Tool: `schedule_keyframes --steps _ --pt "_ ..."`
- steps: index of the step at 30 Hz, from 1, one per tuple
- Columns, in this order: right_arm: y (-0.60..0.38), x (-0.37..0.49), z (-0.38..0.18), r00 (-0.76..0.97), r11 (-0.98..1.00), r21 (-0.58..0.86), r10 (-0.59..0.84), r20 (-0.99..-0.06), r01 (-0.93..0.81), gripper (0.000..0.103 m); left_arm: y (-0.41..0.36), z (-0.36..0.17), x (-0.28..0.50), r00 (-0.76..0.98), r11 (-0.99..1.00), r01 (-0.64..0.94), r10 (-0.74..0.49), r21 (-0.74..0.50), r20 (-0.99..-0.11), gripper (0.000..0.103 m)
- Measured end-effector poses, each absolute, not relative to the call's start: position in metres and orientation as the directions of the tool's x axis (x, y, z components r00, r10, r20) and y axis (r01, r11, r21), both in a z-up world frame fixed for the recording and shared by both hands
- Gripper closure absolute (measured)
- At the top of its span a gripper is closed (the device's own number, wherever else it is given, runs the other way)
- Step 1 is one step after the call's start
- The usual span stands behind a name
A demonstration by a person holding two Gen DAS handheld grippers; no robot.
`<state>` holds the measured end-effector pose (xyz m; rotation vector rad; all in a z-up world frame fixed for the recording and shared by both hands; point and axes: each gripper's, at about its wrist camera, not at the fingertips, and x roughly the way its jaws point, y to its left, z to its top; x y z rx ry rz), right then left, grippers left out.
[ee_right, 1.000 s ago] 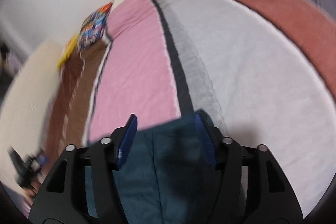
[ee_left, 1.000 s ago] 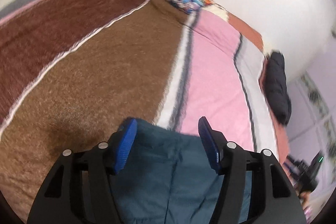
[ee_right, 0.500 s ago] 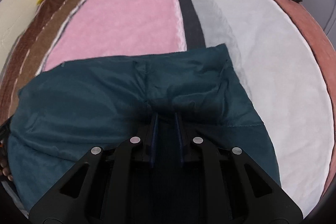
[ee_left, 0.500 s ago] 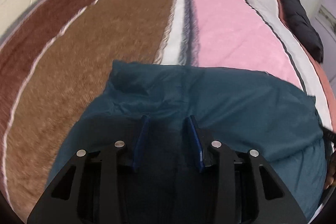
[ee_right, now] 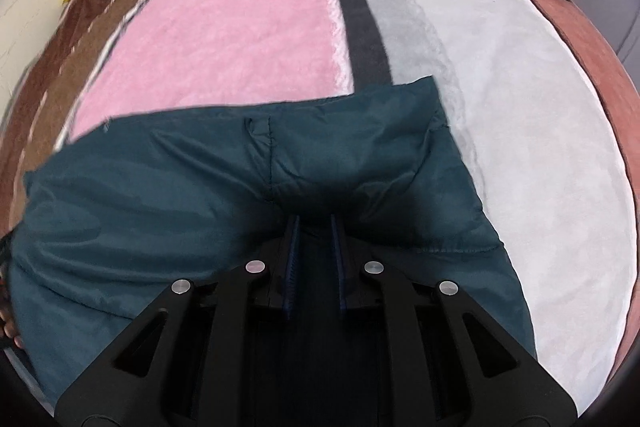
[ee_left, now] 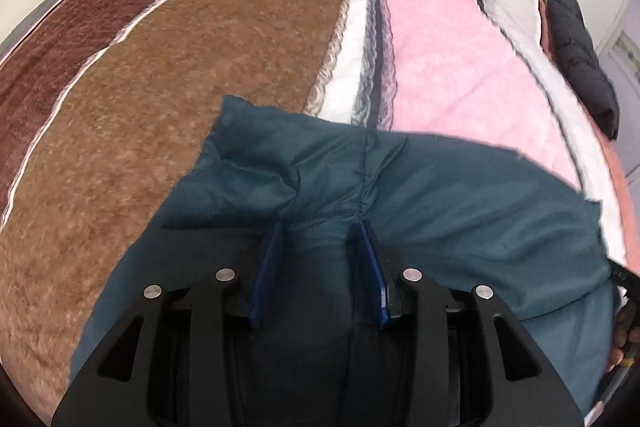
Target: Fold large clothes
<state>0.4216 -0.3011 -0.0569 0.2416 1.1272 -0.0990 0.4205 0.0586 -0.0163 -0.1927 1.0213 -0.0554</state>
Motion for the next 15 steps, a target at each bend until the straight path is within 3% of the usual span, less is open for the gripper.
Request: schedule_keyframes --steps 7,14,15 --pt "-0.332 0.347 -0.01 0.525 0.939 0.278 0.136 -0.84 0.202 0.083 0.1 0.039 0.363 0.598 0.962 -0.023 -0.205 -0.273 -0.775 0.049" --pt "-0.354 0.217 0.0 0.56 0.923 0.297 0.116 -0.821 0.244 0.064 0.146 0.049 0.269 0.601 0.957 -0.076 -0.181 -0.281 -0.779 0.043" --pt "-0.359 0.193 -0.004 0.558 0.91 0.319 0.125 -0.821 0.265 0.06 0.153 0.045 0.257 0.594 0.95 -0.096 -0.186 -0.298 -0.782 0.038"
